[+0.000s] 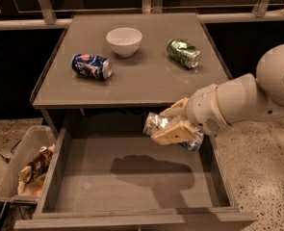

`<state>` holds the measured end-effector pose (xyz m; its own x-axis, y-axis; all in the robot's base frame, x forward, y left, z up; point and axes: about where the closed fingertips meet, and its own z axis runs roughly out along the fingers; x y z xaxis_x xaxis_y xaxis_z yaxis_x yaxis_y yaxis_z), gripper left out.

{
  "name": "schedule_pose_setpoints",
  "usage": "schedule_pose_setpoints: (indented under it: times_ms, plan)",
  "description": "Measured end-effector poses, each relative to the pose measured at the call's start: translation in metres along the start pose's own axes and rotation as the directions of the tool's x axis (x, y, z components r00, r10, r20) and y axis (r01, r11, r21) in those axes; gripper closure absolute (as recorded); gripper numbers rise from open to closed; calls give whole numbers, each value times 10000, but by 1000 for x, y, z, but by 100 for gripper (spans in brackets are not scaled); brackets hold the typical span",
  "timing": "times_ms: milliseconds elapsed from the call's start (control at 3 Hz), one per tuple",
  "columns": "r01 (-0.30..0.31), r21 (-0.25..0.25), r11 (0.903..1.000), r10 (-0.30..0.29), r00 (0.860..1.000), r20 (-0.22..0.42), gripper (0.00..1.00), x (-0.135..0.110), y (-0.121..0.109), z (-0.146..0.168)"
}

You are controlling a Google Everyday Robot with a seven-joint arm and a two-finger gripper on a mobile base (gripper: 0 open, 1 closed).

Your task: Place redbull can into top drawer

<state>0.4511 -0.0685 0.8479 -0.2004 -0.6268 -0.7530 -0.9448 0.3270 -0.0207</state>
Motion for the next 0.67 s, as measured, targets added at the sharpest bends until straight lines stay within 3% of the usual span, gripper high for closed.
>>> schedule_pose_setpoints:
  times_ms: [333,667]
  plan:
    - [-311,-282,9991,315,9994,147,100,7,3,25]
    - [-936,-530,9942,946,9954,159,100,26,3,72]
